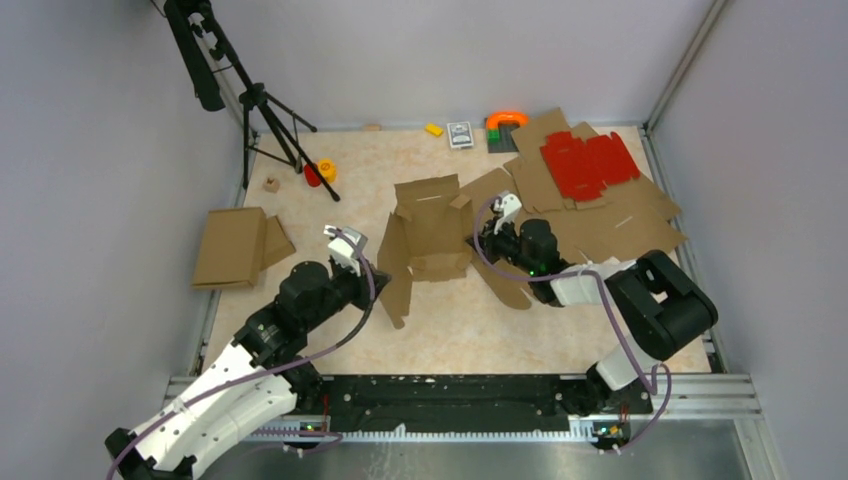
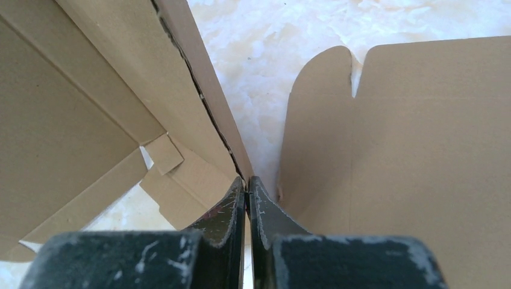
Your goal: Fold the paper box
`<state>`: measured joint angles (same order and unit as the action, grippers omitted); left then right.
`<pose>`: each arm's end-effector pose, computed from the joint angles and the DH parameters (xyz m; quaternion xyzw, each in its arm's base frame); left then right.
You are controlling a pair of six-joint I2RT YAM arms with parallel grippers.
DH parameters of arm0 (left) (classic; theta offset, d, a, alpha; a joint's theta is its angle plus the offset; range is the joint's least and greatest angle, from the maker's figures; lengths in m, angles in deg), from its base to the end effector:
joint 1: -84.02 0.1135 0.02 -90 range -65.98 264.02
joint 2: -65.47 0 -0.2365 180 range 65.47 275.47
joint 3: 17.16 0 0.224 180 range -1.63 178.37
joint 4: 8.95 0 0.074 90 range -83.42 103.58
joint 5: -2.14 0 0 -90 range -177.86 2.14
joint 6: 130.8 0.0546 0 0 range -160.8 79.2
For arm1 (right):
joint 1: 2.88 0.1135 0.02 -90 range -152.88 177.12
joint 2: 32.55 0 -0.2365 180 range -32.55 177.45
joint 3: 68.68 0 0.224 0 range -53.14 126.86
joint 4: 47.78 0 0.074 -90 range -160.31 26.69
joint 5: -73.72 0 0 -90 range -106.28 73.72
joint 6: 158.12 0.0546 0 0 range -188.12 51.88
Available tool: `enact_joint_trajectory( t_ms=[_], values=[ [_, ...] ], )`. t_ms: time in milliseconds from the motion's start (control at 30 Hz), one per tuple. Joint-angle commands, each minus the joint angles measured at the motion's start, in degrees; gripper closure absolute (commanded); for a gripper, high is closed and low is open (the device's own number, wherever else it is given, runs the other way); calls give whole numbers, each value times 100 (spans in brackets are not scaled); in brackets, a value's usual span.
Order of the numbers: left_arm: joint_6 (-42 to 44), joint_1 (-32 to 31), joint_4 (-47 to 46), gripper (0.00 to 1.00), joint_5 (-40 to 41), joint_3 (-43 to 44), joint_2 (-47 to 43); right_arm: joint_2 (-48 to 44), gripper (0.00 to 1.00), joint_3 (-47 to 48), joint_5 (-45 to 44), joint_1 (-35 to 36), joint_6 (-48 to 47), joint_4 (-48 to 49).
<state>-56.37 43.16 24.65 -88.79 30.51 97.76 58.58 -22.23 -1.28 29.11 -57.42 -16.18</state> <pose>0.1191 -0.1042 0.2590 0.1820 0.7894 -0.2829 0.5134 0.2532 0.1748 0.1638 -0.2232 0.7480 0.3196 0.5371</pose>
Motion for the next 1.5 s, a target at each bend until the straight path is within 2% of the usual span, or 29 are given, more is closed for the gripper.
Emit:
enact_joint_trajectory(
  t_ms=[0,67,167,367,533,700,800,1033,1133,1300,1367,1467],
  values=[
    [-172,-18,-156,75,315,42,-47,-315,100,-95,-193,115,66,90],
    [-84,-18,-59,59,641,69,-70,-302,100,-72,-128,115,-28,84],
    [102,-11,-4,44,1006,181,-34,-277,100,-102,30,115,-108,185],
    [561,11,520,36,1483,1037,706,-234,99,-169,248,115,-264,353],
    [843,152,1002,31,1289,1687,1191,-367,98,-219,235,115,-437,316],
    [1065,444,1698,15,878,2250,1264,-510,98,-203,273,115,-722,35],
    [1263,617,2086,2,654,2509,1235,-566,98,-209,370,115,-768,56],
    [2097,1300,2568,1,268,3353,1814,-580,98,-226,495,115,-797,98],
    [2644,1398,2630,2,-140,3615,2386,-579,98,-222,544,115,-798,113],
    [3276,1430,3038,1,40,4317,3521,-596,98,-266,620,115,-785,170],
    [3479,1506,2741,2,404,4402,3752,-603,98,-254,638,115,-772,182],
    [3517,1833,2369,2,402,4884,4041,-610,98,-292,646,115,-771,235]
  ],
)
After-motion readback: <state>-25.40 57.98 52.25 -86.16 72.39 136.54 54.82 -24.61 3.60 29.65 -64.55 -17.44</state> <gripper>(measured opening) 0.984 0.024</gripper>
